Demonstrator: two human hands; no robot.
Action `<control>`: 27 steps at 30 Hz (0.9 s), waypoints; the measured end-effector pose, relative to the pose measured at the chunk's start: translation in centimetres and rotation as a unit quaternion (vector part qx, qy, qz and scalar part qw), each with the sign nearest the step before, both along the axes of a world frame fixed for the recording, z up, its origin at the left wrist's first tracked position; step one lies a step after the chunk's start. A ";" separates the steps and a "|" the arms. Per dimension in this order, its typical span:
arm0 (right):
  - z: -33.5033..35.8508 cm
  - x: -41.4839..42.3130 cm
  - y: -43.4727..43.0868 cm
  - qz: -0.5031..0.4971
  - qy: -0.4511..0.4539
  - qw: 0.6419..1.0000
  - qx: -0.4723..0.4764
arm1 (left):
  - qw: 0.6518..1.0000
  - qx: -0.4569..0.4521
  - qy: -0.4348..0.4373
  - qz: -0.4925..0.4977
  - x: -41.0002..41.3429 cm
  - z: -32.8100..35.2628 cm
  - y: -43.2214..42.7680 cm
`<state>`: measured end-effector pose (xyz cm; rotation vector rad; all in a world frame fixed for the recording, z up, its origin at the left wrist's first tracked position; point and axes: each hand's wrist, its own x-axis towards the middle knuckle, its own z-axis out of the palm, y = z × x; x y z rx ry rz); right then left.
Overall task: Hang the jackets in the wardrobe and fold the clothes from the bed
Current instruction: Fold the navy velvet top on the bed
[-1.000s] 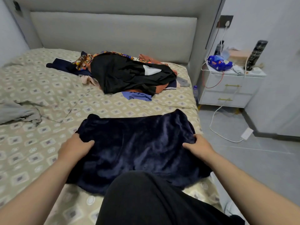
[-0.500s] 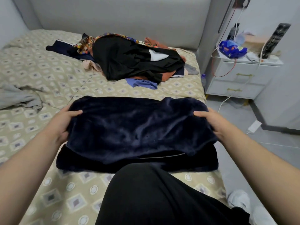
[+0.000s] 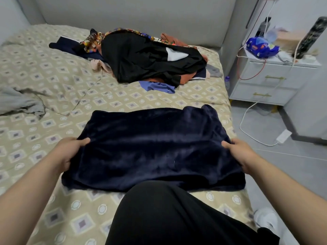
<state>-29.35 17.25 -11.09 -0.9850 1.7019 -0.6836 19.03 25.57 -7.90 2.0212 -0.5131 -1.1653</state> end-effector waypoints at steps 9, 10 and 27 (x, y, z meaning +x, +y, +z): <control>1.7 5.6 -0.8 0.226 0.386 0.852 -0.272 | 0.774 -0.102 -0.522 -0.344 -6.3 -0.3 -2.2; 1.5 6.8 -0.7 0.267 0.404 0.831 -0.275 | 0.755 -0.067 -0.527 -0.384 -7.1 -1.2 -2.5; -3.5 2.7 -1.8 -0.003 0.323 0.943 -0.076 | 0.741 -0.056 -0.592 -0.312 -8.4 -8.4 -1.9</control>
